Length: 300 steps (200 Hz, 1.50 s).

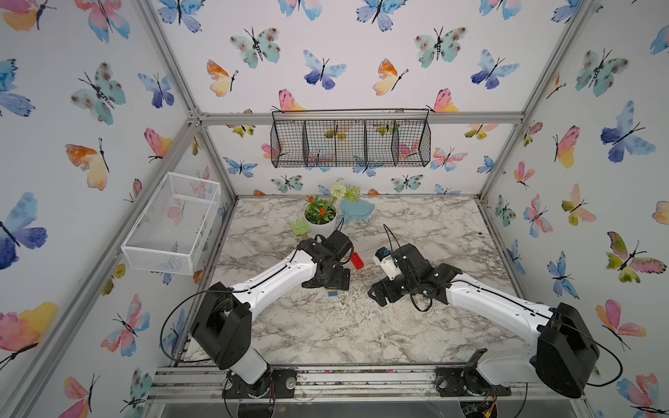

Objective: Assemble a spoon with lego
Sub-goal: Assemble the lego brick with the lego brick, then pick up the lego brick from the center of the board.

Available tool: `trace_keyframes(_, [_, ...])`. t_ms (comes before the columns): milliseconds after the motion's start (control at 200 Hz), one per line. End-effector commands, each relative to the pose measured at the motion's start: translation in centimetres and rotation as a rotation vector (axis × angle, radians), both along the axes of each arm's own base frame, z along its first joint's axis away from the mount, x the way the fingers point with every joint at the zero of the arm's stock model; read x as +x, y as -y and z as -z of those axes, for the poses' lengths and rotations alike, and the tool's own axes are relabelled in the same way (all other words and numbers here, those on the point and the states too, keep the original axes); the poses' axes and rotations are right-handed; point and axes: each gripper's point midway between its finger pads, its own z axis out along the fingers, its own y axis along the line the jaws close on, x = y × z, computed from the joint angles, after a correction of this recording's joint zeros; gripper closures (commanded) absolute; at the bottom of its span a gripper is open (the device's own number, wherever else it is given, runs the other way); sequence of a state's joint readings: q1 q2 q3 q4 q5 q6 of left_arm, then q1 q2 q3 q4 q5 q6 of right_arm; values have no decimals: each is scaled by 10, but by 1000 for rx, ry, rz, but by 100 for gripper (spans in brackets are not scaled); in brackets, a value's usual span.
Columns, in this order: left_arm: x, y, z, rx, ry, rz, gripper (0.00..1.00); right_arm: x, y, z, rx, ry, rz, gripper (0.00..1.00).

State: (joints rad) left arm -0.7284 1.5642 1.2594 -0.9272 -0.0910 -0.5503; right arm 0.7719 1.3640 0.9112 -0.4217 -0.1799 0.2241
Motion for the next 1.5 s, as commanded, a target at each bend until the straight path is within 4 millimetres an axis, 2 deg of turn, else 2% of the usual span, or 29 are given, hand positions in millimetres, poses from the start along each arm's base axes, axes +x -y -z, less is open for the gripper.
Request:
trace_keyframes(0, [7, -1, -55, -93, 128, -19, 2, 9, 1, -18, 8, 45, 28, 6])
trace_keyframes(75, [11, -6, -87, -149, 208, -39, 2, 16, -3, -22, 8, 66, 30, 3])
trace_keyframes(205, [8, -24, -136, -235, 342, -78, 2, 32, -16, -14, -52, 32, 10, 3])
trace_keyframes(305, [-9, -34, -151, -320, 409, -80, 2, 52, -28, -3, -97, 28, -2, 3])
trace_keyframes(410, [-30, -45, -144, -397, 434, -90, 2, 74, -36, 10, -166, 24, -12, 4])
trace_keyframes(486, [-44, -54, -132, -421, 431, -109, 0, 89, -43, 14, -182, 31, -16, 4])
trace_keyframes(631, [-69, -56, -95, -483, 351, -110, 9, 112, -63, 15, -173, 47, -60, 5])
trace_keyframes(731, [-80, -57, -77, -513, 321, -115, 14, 129, -73, 25, -216, 42, -94, 6])
trace_keyframes(896, [-90, -51, -67, -585, 299, -95, 20, 150, -82, 46, -266, 19, -101, 7])
trace_keyframes(1091, [-95, -47, -49, -603, 274, -77, 22, 171, -98, 59, -237, 7, -42, 11])
trace_keyframes(1276, [-99, -47, -39, -603, 250, -81, 29, 176, -115, 64, -162, -6, -39, 15])
trace_keyframes(1497, [-102, -47, -36, -604, 242, -75, 34, 183, -122, 71, -146, 2, -24, 18])
